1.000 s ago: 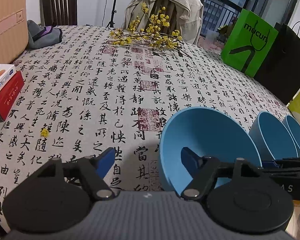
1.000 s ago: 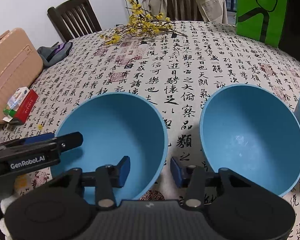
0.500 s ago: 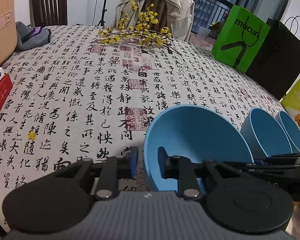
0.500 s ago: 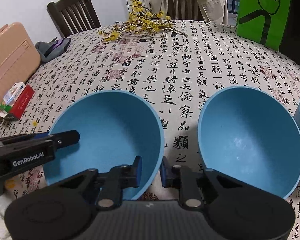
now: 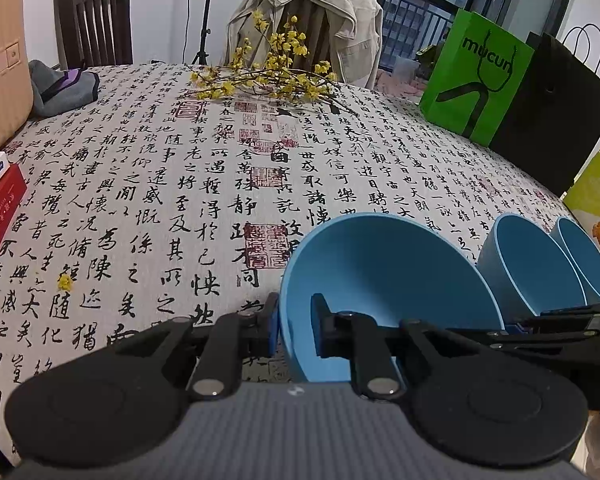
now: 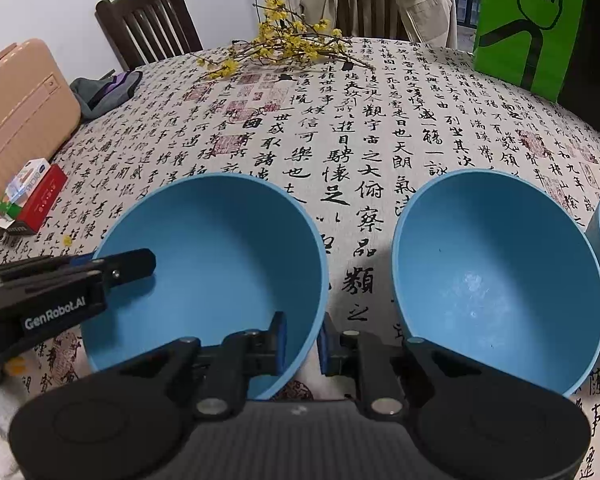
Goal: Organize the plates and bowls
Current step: 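Close the left gripper on a blue bowl rim while the right gripper closes on a bowl rim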
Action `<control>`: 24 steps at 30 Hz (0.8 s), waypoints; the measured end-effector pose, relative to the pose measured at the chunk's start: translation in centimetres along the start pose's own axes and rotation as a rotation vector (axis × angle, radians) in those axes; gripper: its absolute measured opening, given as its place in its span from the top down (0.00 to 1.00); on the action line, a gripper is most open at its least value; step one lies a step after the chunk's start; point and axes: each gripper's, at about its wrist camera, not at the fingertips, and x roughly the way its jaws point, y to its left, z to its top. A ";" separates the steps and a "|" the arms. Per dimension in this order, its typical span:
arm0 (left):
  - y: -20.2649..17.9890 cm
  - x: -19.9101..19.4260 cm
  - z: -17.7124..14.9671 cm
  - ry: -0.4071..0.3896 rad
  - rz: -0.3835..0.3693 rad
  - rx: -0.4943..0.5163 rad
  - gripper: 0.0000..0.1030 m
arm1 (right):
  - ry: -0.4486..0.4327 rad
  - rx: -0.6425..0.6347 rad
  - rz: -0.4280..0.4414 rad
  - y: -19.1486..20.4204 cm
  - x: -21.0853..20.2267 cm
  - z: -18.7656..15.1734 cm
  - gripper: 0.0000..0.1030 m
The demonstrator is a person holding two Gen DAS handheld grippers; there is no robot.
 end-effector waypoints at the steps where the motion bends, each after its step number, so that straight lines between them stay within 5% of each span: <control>1: 0.0 0.0 0.0 0.000 0.002 0.000 0.84 | 0.001 0.000 0.001 0.0 0.0 0.0 0.85; 24: 0.5 -3.0 -0.2 -0.056 0.013 -0.018 0.84 | -0.036 -0.017 0.029 1.2 -1.9 -0.3 0.85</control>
